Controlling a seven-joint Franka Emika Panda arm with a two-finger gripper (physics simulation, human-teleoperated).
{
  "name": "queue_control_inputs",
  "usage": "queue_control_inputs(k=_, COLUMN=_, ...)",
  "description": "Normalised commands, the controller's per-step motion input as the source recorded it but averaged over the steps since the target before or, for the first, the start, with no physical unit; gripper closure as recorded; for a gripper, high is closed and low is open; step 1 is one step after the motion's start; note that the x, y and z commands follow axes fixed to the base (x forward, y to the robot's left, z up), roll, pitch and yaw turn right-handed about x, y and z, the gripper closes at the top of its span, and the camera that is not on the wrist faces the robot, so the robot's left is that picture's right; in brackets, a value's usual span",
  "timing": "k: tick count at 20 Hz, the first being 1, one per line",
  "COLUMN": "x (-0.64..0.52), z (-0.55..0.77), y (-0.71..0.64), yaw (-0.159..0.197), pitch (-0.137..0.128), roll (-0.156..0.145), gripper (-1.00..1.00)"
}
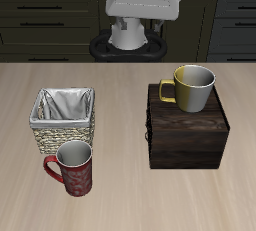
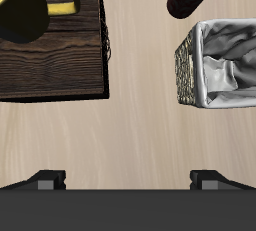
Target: Place the white and yellow mug in the basket
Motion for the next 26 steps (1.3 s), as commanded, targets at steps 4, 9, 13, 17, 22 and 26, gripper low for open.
queue_control_inputs(k=4, x=0.13, z=0.15, y=0.3, yaw=-0.014, pitch=-0.016, roll=0.018, gripper=-1.0)
queue_control_inputs(k=9, x=0.18, z=0.15, y=0.28, yaw=-0.01, pitch=-0.004, roll=0.018, gripper=-1.0)
queue_control_inputs(k=13, x=0.18, z=0.16, y=0.19, yaw=-0.01, pitch=-0.011, roll=0.005, gripper=-1.0)
queue_control_inputs(k=17, x=0.22, z=0.17, y=0.26, yaw=-0.021, pitch=-0.017, roll=0.0, gripper=-1.0)
queue_control_inputs(k=22, x=0.23, z=0.11, y=0.33, yaw=-0.03, pitch=-0.017, roll=0.005, gripper=-1.0)
queue_control_inputs(k=26, x=0.15, z=0.05, y=0.23, yaw=-0.026, pitch=-0.008, roll=-0.022, gripper=-1.0)
